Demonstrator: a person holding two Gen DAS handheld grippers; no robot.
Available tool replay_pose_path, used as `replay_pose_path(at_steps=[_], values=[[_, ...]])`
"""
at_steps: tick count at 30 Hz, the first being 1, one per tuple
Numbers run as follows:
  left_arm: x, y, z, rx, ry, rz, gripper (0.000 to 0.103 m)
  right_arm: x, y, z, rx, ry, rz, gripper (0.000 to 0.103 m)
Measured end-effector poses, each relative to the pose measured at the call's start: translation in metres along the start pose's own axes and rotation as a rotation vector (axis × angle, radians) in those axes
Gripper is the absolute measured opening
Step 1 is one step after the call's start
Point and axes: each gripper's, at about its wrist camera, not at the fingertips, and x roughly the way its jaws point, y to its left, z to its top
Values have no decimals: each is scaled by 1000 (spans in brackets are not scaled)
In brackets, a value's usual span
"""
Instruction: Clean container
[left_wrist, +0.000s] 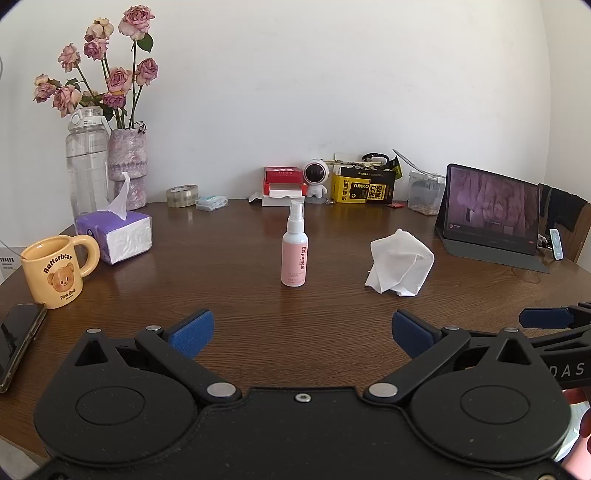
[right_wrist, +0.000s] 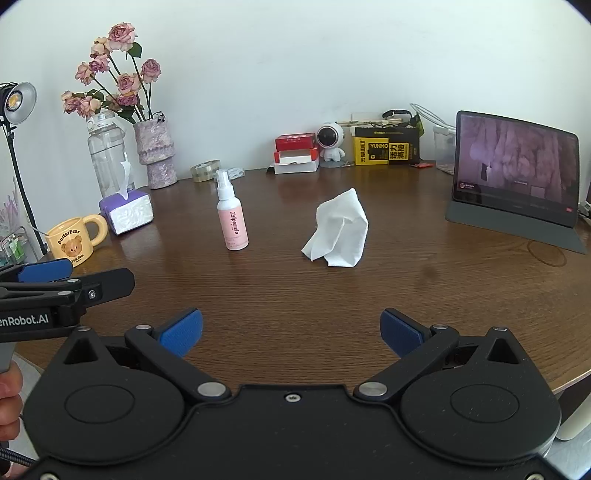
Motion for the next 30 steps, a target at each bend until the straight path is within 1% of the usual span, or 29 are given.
replay_pose_path(at_steps=[27,30], values=[[-1,-3,-1,7,4,-5,103,1,-2,-1,3,7,1,103],[3,6,0,13,5,-19,103,1,-2,-1,3,8,1,103]])
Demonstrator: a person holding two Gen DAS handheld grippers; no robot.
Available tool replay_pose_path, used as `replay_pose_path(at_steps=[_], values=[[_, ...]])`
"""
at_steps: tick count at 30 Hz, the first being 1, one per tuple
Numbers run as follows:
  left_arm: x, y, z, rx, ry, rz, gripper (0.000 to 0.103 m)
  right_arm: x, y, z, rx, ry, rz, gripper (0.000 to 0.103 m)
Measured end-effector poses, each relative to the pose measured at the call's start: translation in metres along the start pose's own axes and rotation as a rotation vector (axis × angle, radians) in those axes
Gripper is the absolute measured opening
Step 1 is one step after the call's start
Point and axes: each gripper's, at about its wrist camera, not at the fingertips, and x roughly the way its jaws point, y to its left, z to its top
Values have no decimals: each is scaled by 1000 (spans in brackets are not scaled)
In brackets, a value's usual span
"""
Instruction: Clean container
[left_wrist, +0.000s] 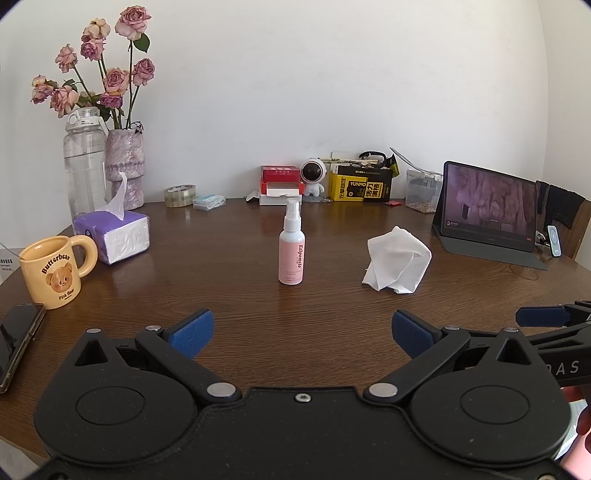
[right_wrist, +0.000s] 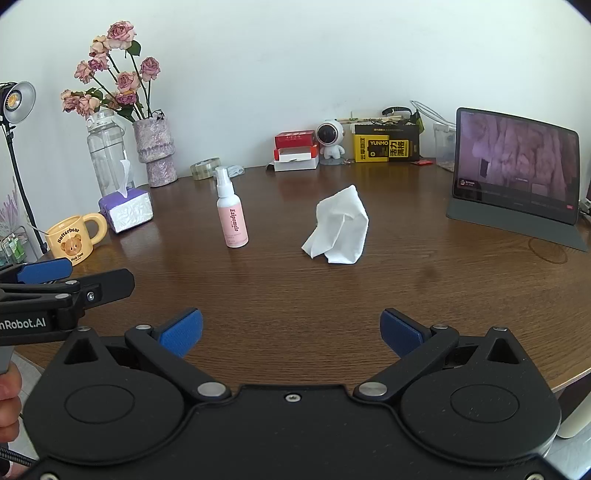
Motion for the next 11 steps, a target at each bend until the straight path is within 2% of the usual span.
replay_pose_path(at_steps=[11], values=[[0,-2,-1,1,0,1,103,2,-3,0,4,6,0,103]])
